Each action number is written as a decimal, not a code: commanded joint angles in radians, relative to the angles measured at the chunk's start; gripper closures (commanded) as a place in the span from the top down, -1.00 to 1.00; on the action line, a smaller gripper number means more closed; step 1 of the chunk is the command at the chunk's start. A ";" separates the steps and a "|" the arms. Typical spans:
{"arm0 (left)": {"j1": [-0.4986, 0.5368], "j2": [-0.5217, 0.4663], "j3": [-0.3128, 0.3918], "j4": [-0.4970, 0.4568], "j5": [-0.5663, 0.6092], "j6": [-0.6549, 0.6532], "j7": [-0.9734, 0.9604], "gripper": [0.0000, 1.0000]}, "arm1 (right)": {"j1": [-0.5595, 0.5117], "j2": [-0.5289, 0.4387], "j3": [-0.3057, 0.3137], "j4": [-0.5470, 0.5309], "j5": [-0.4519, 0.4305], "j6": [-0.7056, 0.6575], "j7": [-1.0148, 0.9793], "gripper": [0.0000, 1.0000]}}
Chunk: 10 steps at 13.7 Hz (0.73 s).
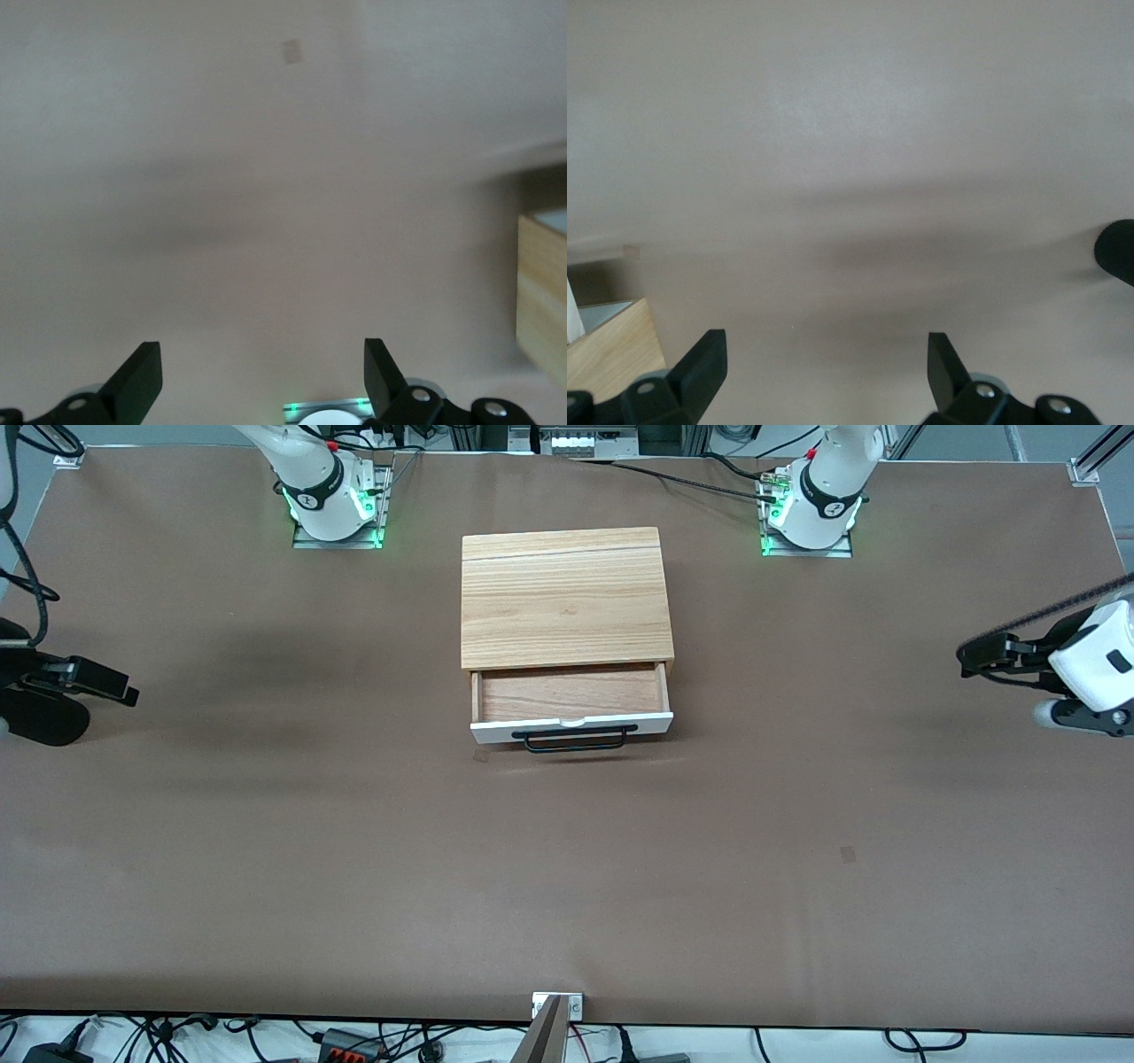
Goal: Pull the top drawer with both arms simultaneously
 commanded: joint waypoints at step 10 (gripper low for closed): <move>0.039 -0.225 -0.006 -0.291 -0.001 0.218 -0.085 1.00 | 0.013 -0.212 0.008 -0.262 -0.060 0.104 -0.024 1.00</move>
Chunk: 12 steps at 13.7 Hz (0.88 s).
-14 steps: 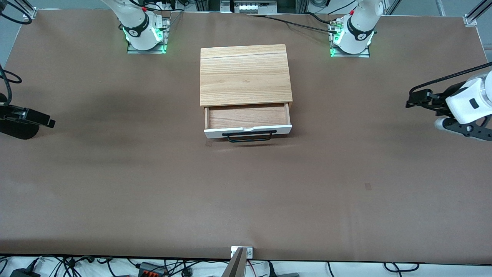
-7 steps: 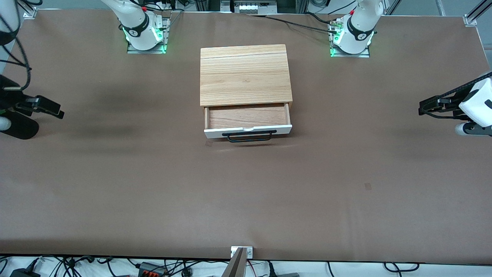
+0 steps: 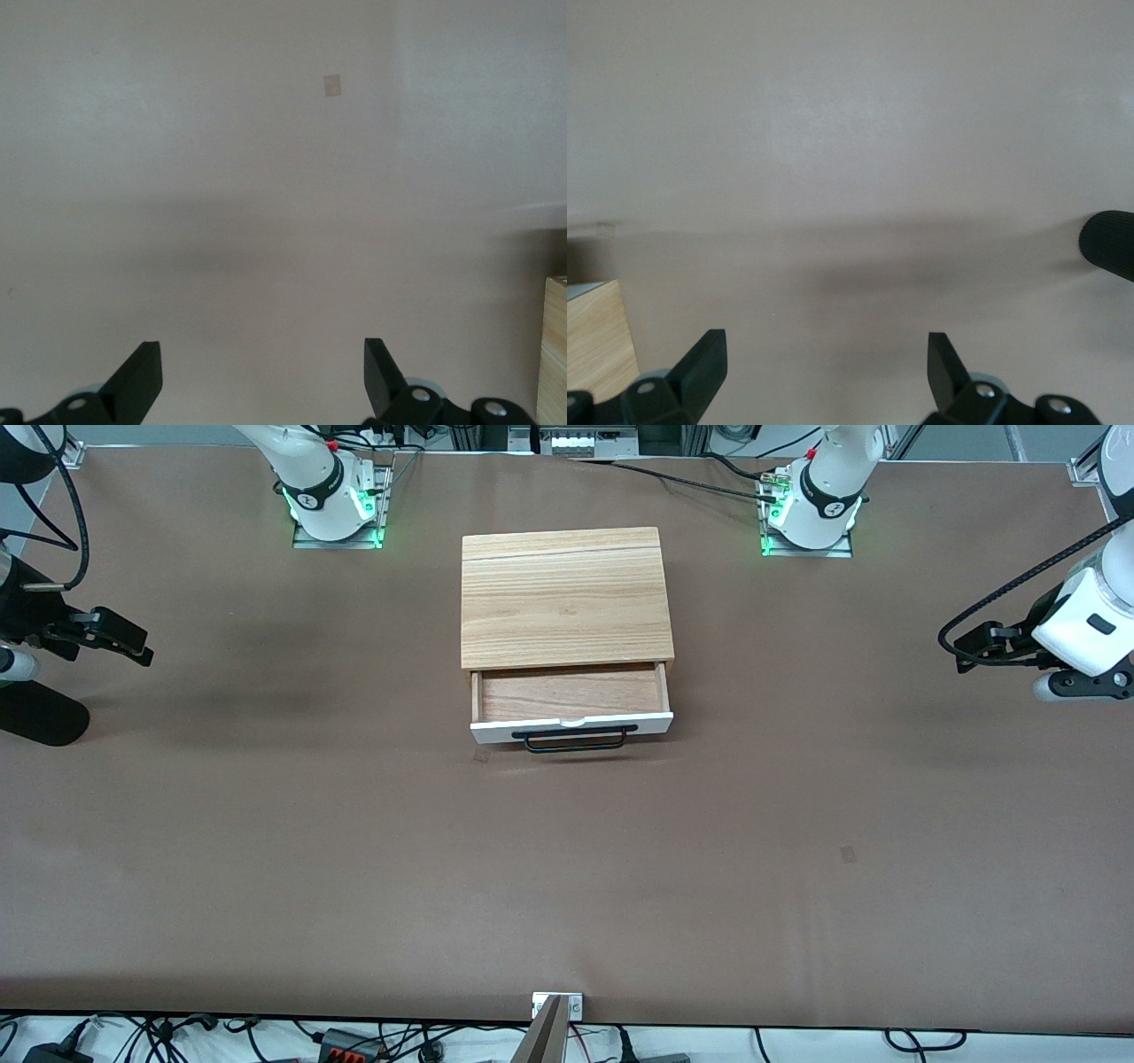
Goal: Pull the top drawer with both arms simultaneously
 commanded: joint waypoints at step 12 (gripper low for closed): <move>-0.164 -0.036 0.275 -0.022 -0.232 -0.021 0.010 1.00 | 0.003 -0.006 0.004 0.002 -0.010 0.003 -0.038 1.00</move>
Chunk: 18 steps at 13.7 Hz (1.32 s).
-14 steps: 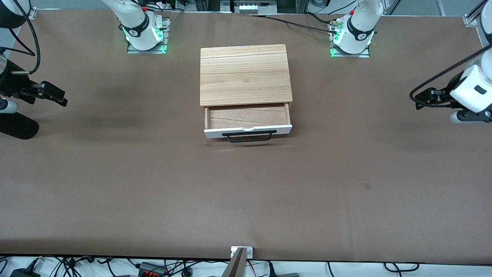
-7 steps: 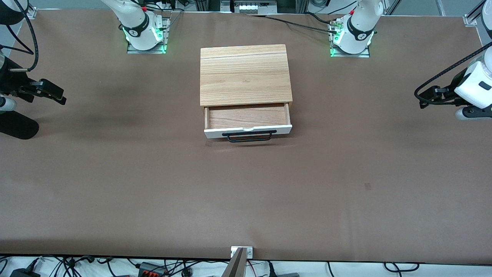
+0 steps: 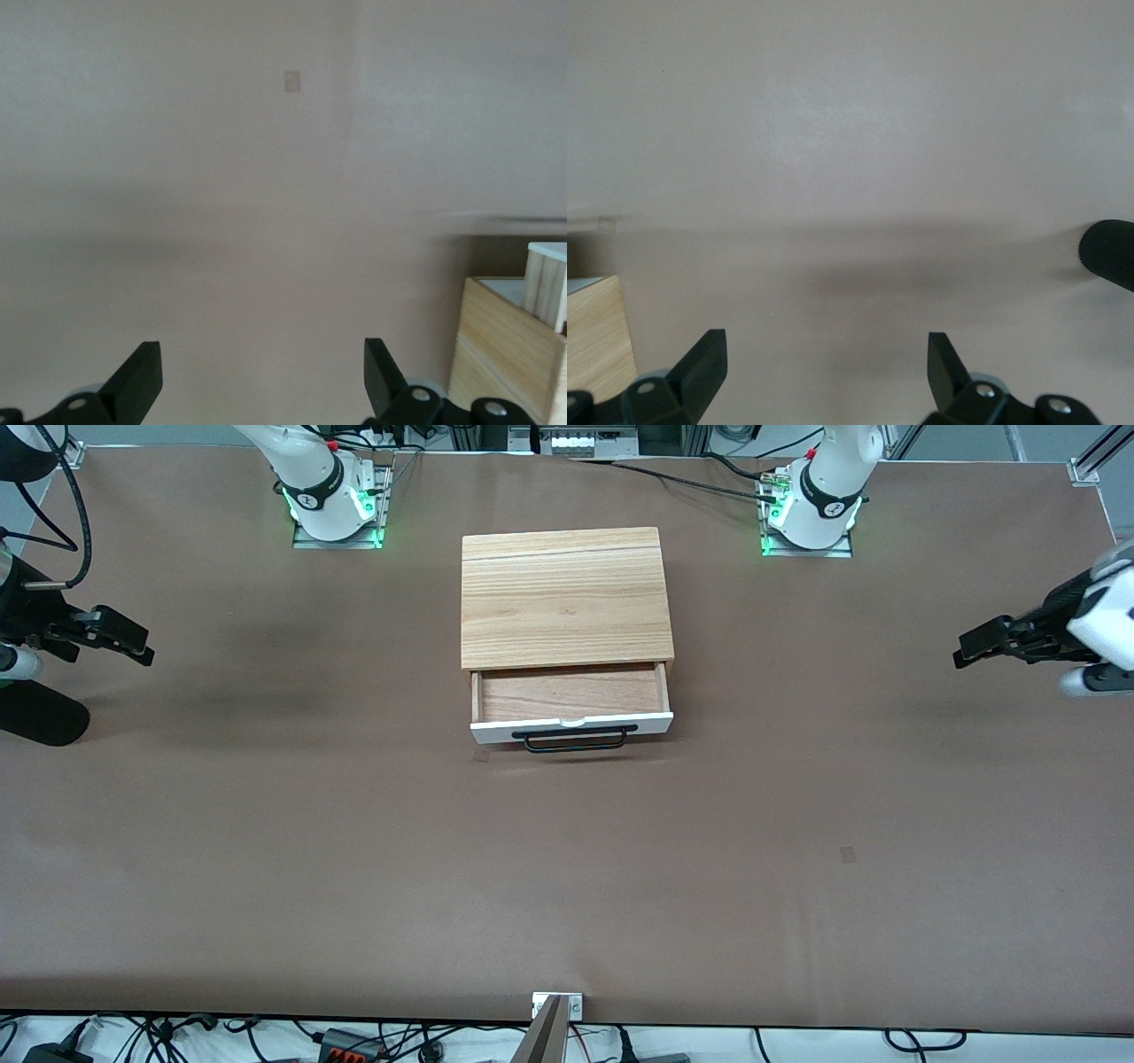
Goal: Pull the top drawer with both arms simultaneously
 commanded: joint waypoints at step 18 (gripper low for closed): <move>0.016 -0.008 -0.033 0.005 -0.027 -0.024 0.006 1.00 | -0.051 -0.004 0.063 -0.003 -0.008 -0.010 -0.014 1.00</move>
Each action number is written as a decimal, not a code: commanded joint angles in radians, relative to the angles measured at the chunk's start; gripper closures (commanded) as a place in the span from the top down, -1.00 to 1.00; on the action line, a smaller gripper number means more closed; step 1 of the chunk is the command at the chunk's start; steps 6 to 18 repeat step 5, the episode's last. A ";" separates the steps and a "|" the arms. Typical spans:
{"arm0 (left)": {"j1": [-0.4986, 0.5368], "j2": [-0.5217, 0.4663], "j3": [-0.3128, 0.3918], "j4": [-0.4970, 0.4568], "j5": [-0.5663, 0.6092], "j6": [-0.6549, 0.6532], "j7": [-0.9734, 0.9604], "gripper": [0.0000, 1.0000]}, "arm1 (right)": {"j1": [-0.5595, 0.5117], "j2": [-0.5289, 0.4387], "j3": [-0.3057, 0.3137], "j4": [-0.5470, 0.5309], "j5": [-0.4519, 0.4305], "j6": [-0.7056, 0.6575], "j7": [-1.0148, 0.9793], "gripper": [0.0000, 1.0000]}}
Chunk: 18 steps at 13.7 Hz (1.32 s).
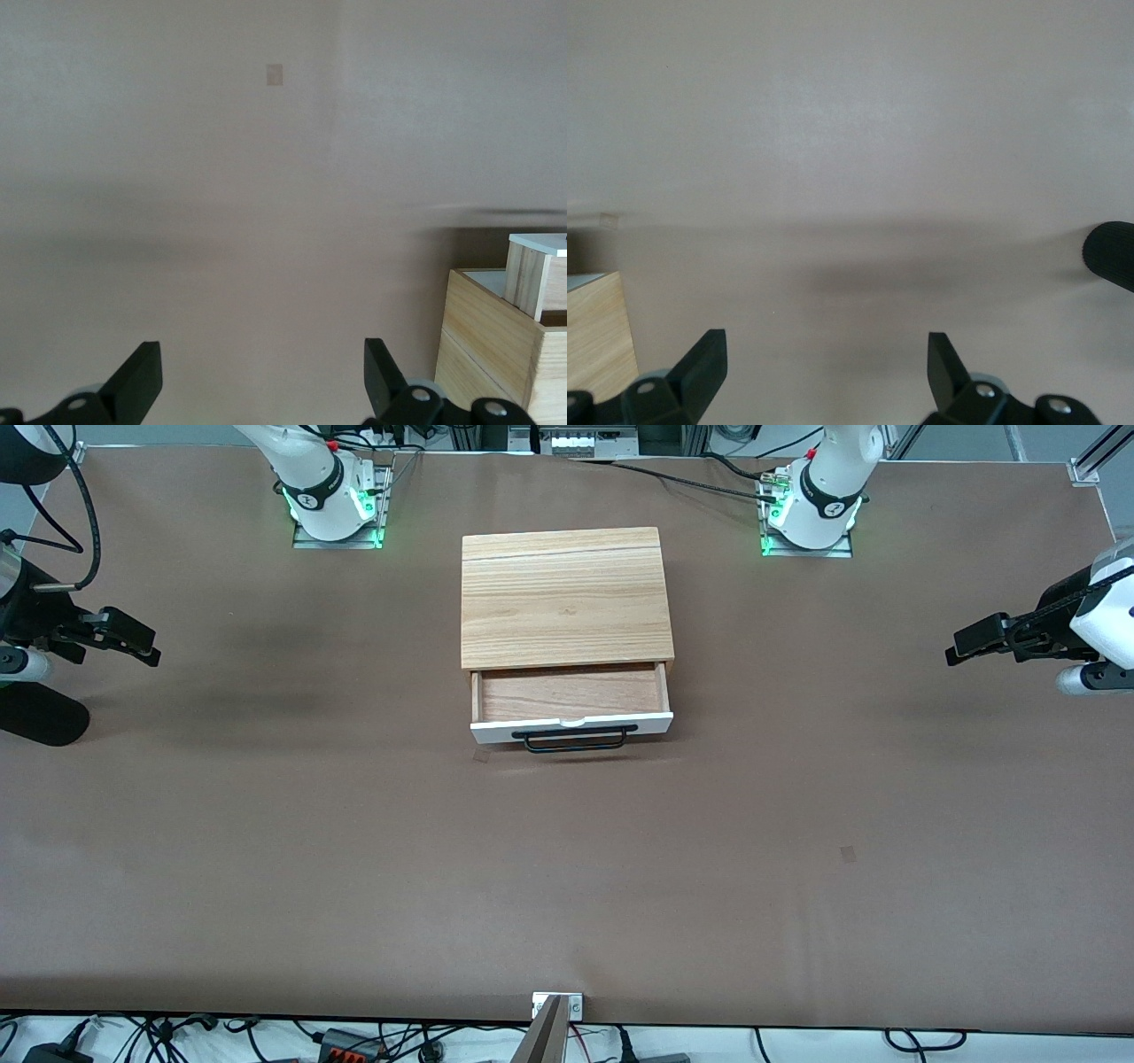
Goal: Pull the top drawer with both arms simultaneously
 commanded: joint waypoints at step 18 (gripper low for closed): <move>0.005 -0.008 0.000 0.006 -0.014 -0.014 0.008 1.00 | -0.018 -0.024 0.019 -0.001 -0.007 -0.009 -0.013 1.00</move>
